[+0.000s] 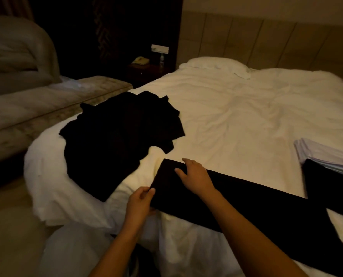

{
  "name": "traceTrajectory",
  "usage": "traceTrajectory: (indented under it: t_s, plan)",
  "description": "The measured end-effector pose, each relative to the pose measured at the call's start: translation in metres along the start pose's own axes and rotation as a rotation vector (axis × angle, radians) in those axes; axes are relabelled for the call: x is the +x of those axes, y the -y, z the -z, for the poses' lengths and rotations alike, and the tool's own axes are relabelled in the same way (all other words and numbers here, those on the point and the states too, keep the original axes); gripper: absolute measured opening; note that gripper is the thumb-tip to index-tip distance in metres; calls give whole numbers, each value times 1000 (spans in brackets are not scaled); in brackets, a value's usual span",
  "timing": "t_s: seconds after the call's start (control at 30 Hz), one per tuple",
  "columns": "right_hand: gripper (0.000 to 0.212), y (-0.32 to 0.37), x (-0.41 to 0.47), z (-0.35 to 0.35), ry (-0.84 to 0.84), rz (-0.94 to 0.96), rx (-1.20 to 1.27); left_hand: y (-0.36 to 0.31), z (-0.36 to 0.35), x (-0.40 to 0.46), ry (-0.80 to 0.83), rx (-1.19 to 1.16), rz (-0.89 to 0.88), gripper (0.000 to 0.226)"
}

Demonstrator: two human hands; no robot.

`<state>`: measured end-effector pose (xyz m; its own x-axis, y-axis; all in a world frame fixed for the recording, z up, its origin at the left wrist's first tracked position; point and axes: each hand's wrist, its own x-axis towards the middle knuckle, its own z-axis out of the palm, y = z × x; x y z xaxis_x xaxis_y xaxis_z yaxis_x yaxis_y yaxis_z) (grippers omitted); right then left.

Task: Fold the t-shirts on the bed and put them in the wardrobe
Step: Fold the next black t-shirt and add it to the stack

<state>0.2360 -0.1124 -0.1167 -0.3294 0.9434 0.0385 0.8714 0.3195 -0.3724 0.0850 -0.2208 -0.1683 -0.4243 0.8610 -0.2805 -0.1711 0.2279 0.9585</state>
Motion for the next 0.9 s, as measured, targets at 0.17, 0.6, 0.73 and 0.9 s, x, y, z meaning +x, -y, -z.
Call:
traceTrajectory:
  t_s: [0.17,0.6,0.73,0.9]
  plan:
    - [56,8,32,-5,45,-49,-122,-13,4,-3,104,-143,230,15]
    - [30,17,33,-9,-131,18,-108,-22,15,-3,191,-3,78,21]
    - [42,6,10,-14,-249,-6,-49,-15,11,-2,-32,194,-253,18]
    - [49,-30,-40,-11,-266,-118,-117,-13,-14,-10,-70,656,-696,45]
